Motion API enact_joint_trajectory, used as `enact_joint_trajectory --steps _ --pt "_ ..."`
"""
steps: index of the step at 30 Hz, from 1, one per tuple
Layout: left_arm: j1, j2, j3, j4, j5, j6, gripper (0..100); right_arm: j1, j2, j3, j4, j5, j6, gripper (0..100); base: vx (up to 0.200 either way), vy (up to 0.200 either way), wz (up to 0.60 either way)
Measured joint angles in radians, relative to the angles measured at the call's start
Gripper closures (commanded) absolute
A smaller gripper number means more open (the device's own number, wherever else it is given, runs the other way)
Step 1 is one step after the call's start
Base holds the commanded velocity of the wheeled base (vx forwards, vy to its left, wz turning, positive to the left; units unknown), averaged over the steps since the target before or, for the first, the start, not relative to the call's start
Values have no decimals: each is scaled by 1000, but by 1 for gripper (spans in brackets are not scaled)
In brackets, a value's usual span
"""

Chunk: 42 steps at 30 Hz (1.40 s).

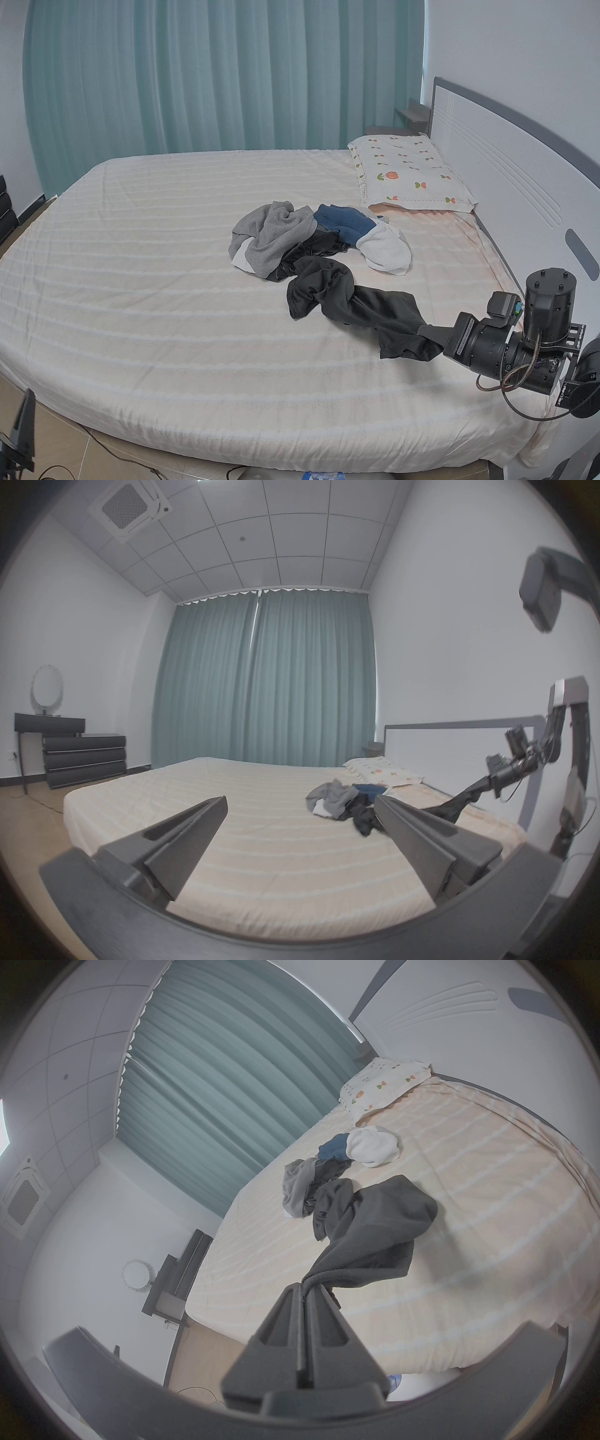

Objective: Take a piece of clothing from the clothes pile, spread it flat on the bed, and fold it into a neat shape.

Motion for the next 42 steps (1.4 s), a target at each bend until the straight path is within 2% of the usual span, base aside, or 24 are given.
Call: enact_joint_trajectory --steps 7,14,20,25,32,37,42 --pt "-52 303 -72 -3 -129 52 0 34 -4 -7 -35 0 -15 100 0 0 0" --pt "-136 629 -79 -116 -157 76 0 61 4 -21 -63 -6 -25 100 0 0 0" --pt "-223 927 -85 -280 -161 43 0 70 16 -33 -89 -12 -30 100 0 0 0" --pt "-331 1183 -121 -413 -128 -18 0 71 26 -41 -109 -14 -32 100 0 0 0" --pt "-487 1512 -237 -565 -32 -82 0 57 42 -44 -135 -17 -32 100 0 0 0" --pt "-563 1693 -361 -639 36 -140 0 47 49 -39 -149 -19 -32 100 0 0 0" --pt "-602 1801 -435 -658 57 -162 0 46 54 -40 -155 -20 -33 100 0 0 0"
